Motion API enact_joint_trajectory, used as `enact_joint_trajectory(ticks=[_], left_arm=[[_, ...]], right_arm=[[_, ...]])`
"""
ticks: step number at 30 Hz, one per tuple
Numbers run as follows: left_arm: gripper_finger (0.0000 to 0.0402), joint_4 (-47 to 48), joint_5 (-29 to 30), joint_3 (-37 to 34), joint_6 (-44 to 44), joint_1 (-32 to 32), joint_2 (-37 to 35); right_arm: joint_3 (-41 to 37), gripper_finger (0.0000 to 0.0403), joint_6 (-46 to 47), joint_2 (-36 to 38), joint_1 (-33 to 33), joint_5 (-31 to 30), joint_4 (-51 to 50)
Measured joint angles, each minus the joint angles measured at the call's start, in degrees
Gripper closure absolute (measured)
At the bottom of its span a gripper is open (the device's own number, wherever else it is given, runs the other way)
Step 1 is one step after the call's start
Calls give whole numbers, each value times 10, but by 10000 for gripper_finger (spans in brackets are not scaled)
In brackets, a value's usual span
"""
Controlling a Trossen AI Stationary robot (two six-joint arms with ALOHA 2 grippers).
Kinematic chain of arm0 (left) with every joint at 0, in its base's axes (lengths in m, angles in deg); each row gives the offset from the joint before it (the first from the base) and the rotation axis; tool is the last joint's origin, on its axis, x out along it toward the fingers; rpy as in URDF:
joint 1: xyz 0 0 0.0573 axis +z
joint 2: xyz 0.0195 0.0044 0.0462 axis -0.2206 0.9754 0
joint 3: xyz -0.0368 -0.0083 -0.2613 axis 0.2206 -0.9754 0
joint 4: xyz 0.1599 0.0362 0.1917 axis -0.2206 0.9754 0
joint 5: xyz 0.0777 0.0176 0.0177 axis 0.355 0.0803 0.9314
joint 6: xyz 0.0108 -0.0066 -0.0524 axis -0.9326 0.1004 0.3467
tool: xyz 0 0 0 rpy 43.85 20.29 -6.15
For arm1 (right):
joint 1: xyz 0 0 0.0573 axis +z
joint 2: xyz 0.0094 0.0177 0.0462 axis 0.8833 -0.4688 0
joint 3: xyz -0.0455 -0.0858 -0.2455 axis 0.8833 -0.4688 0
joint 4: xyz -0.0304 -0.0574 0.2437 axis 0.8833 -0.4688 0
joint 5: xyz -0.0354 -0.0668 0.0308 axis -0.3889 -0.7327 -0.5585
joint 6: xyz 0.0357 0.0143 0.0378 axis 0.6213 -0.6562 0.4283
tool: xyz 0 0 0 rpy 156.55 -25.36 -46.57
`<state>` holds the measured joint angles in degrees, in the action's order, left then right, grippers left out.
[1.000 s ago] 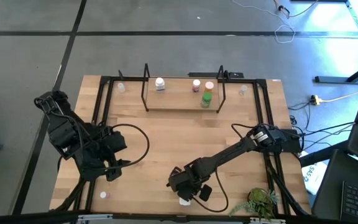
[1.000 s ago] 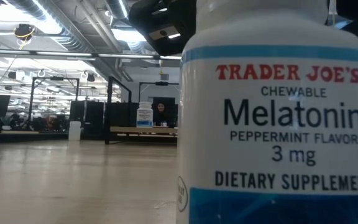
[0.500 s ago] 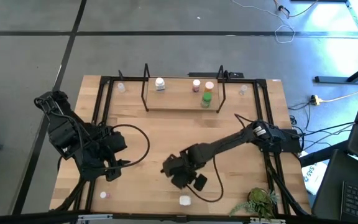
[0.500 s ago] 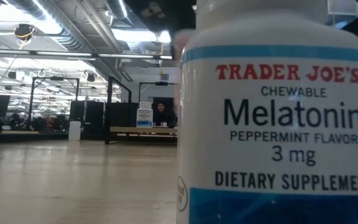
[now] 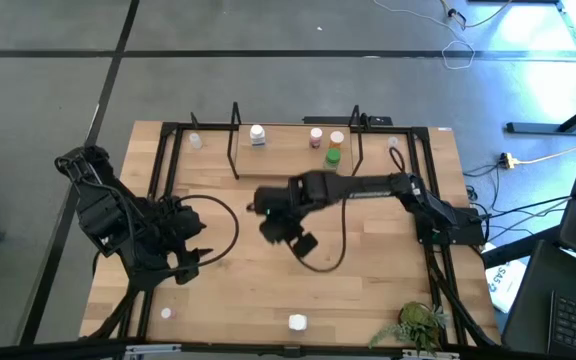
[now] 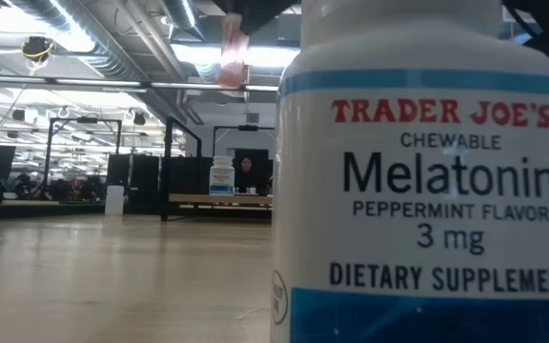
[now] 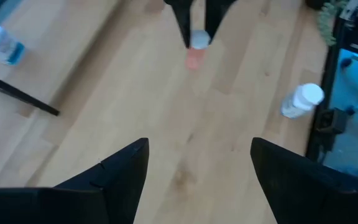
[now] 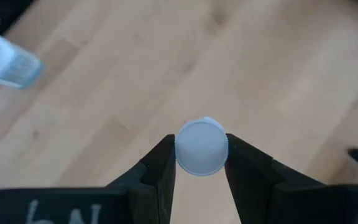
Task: Pick and place medicine bottles onto shelf by color
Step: Put the right pink pill bottle on the shelf
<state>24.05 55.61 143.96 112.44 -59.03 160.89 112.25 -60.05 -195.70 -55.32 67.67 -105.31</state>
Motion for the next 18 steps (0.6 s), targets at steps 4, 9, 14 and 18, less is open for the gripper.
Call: enact_joint_trajectory(ticks=[4, 9, 14, 18], left_arm=[[126, 29, 17, 0, 19, 0, -1], [126, 52, 53, 0, 40, 6, -1], [126, 55, 67, 0, 42, 35, -1], [126, 55, 75, 0, 41, 70, 0]], right_arm=[[-2, 279, 21, 8, -42, -1, -19], [-2, 279, 30, 8, -98, -2, -26], [-3, 279, 29, 9, -164, -2, -2], [-3, 279, 37, 9, -219, -3, 34]])
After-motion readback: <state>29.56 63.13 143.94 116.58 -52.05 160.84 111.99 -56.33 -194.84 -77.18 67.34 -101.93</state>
